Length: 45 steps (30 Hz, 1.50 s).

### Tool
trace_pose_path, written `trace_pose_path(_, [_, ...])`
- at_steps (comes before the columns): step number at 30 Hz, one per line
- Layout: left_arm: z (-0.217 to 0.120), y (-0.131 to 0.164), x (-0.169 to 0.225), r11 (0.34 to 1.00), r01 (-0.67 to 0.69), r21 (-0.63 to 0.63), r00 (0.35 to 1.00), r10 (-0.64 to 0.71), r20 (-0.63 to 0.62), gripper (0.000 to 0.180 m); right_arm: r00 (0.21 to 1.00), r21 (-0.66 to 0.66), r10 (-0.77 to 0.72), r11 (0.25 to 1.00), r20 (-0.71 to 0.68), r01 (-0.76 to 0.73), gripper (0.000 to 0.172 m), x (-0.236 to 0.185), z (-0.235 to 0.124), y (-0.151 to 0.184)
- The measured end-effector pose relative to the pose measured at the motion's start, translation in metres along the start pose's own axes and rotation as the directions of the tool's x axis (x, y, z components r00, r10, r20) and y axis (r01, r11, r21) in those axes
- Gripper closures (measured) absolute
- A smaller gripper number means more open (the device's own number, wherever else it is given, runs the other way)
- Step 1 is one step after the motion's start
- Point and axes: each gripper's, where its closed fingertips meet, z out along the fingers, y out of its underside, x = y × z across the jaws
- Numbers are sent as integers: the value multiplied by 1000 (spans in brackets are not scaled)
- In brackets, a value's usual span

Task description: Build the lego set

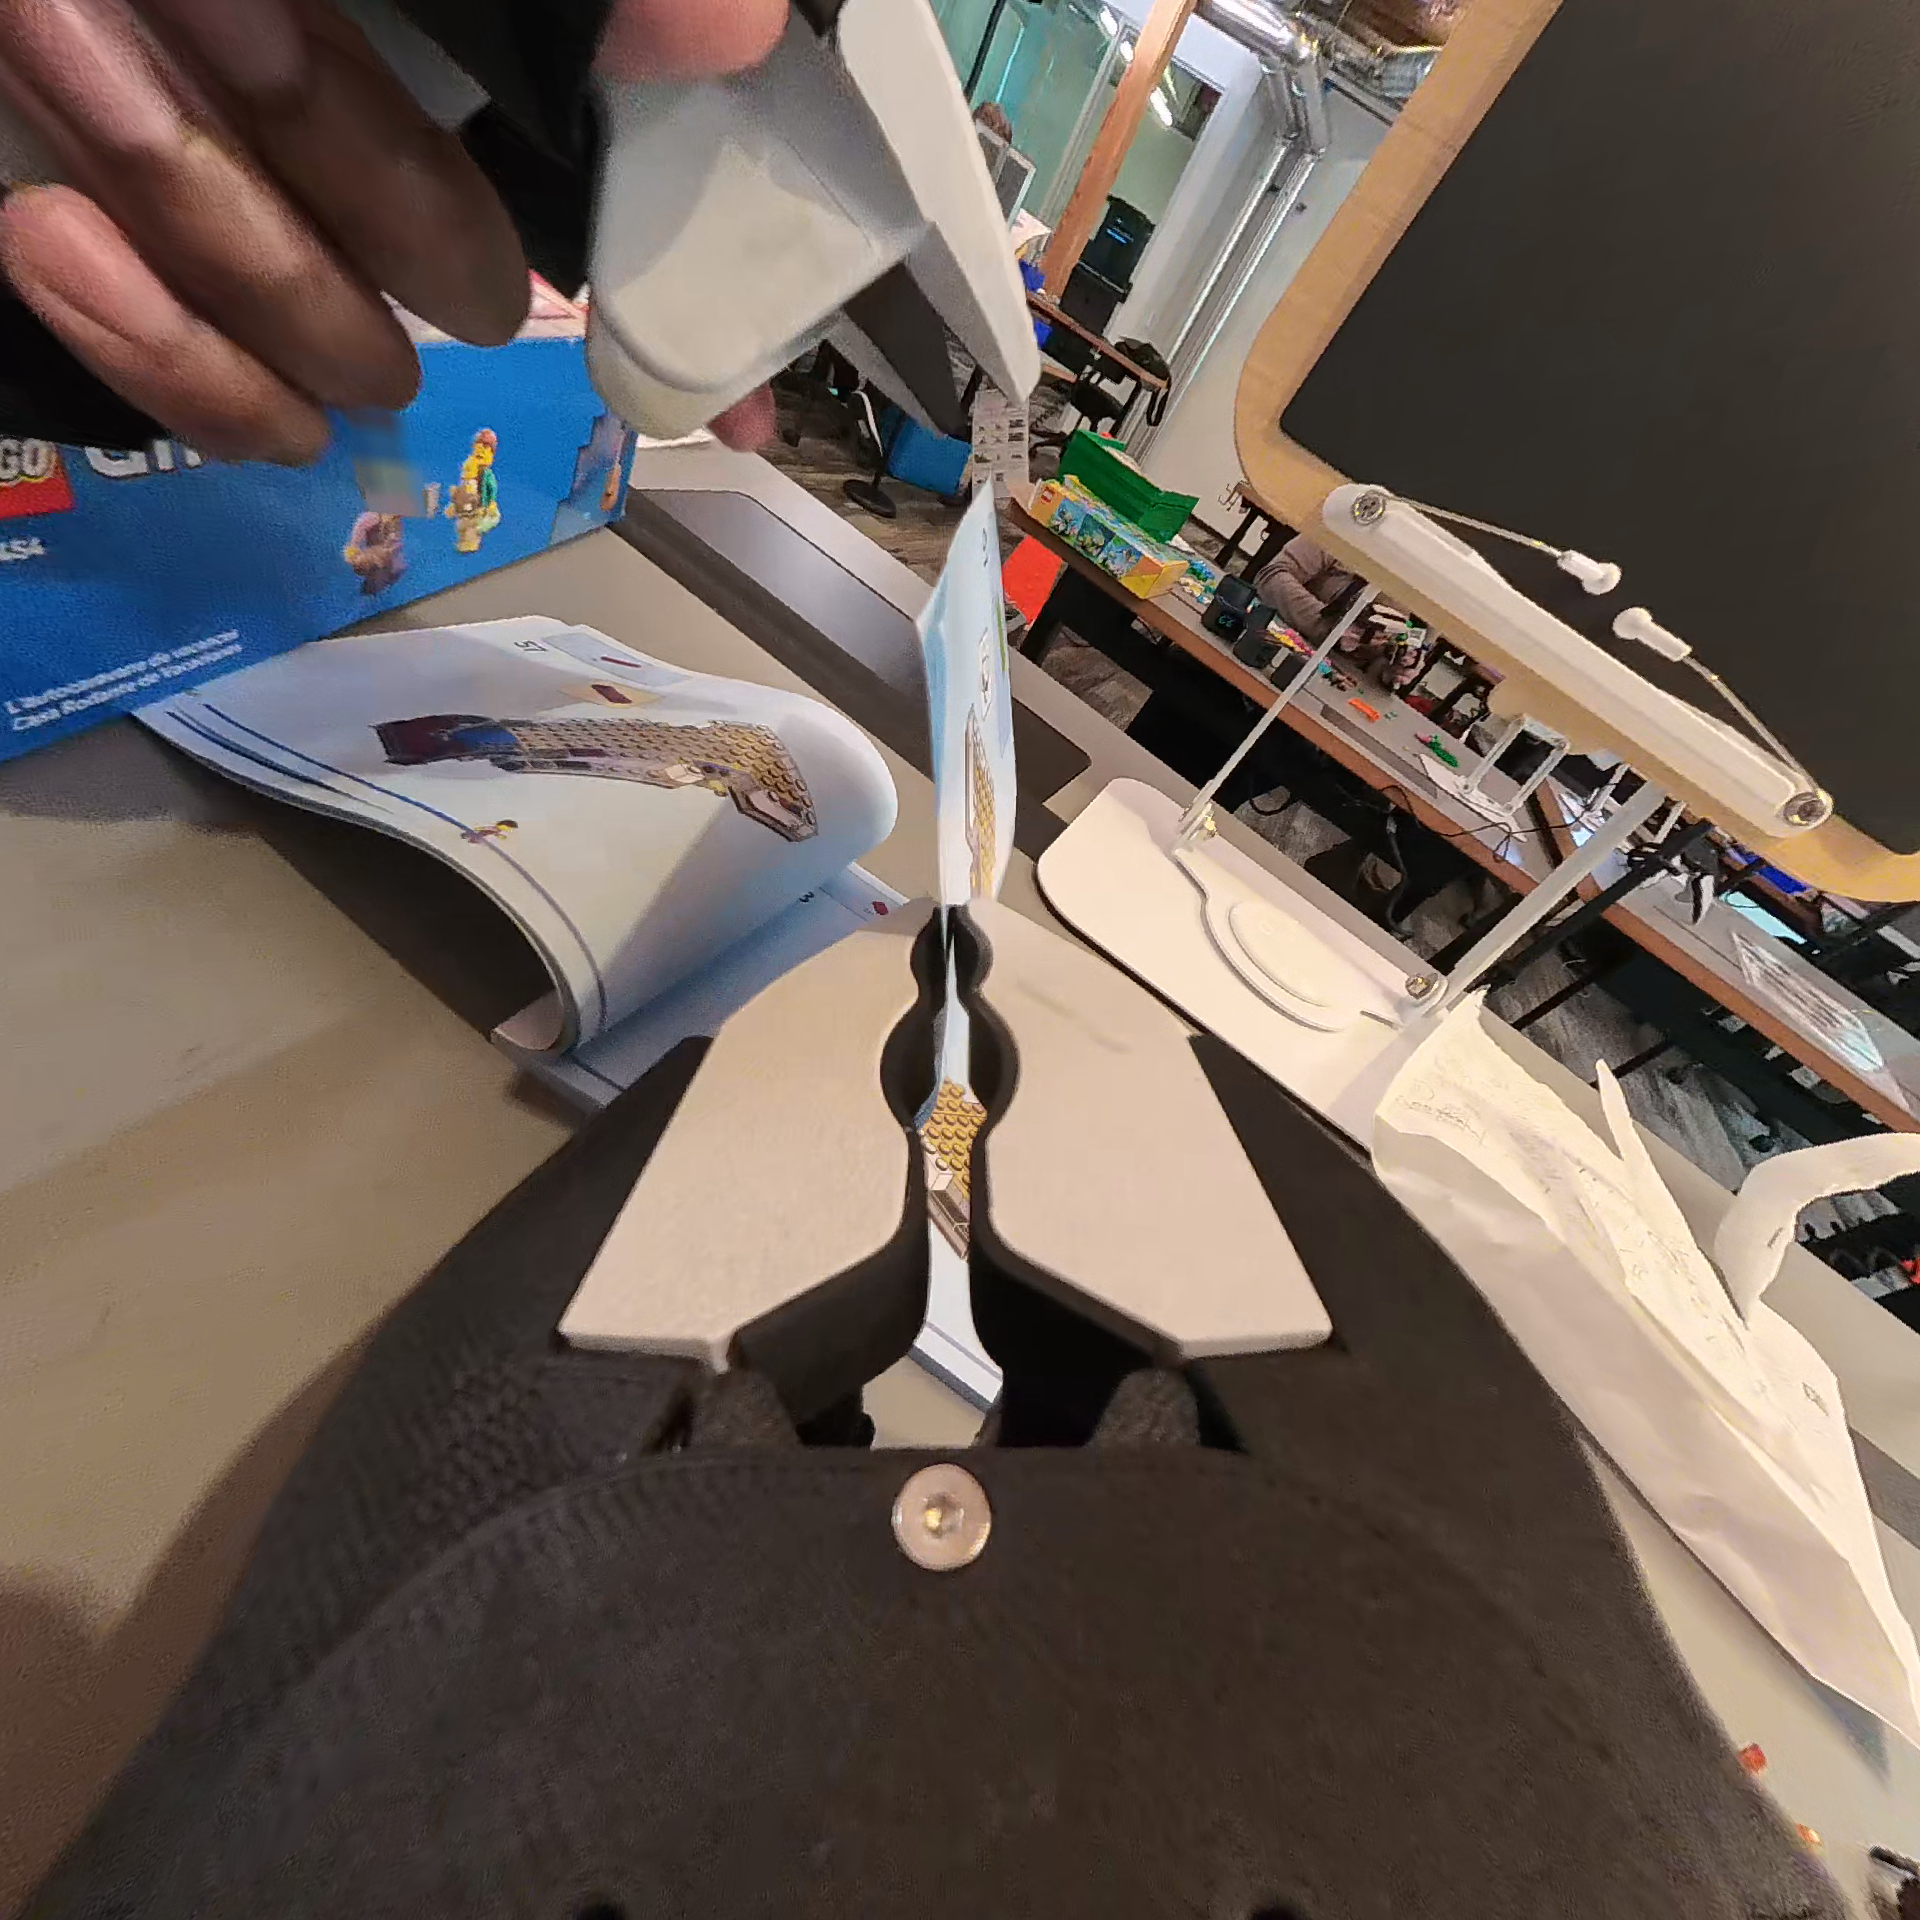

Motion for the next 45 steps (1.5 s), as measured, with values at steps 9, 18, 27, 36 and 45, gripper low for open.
trace_pose_path(9, [12, 12, 37, 986, 161, 38, 980, -156, -124, 146, 999, 5, 36, 999, -30, -36, 171, 11, 1, 4])
trace_pose_path(18, [10, 27, 69, 988, 65, 140, 983, -39, -180, 140, 996, 17, 86, 996, -25, -85, 170, 19, 3, 7])
trace_pose_path(27, [13, 27, 70, 973, 129, 190, 966, -80, -247, 140, 989, 38, 143, 989, -25, -142, 169, 26, 1, 5])
trace_pose_path(36, [9, 19, 69, 951, 172, 256, 956, -99, -276, 140, 989, 51, 147, 988, -22, -146, 169, 25, 0, 3])
trace_pose_path(45, [8, 19, 66, 943, 191, 272, 952, -110, -287, 140, 986, 59, 162, 985, -22, -161, 169, 26, -1, 1])
